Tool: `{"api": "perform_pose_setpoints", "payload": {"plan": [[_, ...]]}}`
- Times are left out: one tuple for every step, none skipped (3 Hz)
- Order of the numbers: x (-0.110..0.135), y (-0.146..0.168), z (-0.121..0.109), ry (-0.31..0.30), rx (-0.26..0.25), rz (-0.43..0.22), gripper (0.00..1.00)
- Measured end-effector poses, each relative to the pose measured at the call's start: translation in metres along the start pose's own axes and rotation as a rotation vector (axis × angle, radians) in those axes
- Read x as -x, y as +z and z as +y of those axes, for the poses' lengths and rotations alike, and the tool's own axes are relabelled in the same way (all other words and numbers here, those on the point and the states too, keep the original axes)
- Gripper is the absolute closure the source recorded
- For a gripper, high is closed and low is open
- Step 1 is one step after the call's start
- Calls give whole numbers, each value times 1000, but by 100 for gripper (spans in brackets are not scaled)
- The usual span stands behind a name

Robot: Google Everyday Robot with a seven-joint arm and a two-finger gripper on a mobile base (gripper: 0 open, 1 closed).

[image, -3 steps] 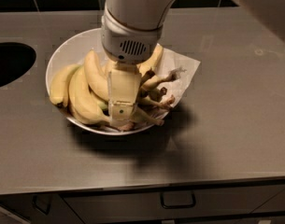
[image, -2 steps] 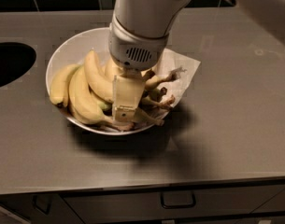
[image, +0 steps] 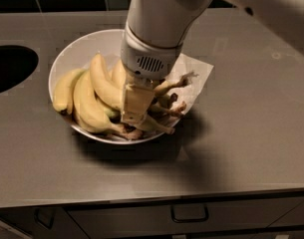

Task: Pick banana from white bowl

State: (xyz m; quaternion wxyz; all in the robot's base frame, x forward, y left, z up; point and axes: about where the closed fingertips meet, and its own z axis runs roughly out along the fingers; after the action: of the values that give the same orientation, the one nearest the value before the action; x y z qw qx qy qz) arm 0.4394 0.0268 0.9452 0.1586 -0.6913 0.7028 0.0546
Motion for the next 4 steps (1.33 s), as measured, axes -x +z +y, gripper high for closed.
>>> {"api": "perform_pose_setpoints", "payload": {"plan": [[6,-13,1,10,-17,19,38],[11,-30,3,14,-48,37,38],[12,-35,4,20,-58,44,37],[11,-35,4,21,-58,44,39]]}}
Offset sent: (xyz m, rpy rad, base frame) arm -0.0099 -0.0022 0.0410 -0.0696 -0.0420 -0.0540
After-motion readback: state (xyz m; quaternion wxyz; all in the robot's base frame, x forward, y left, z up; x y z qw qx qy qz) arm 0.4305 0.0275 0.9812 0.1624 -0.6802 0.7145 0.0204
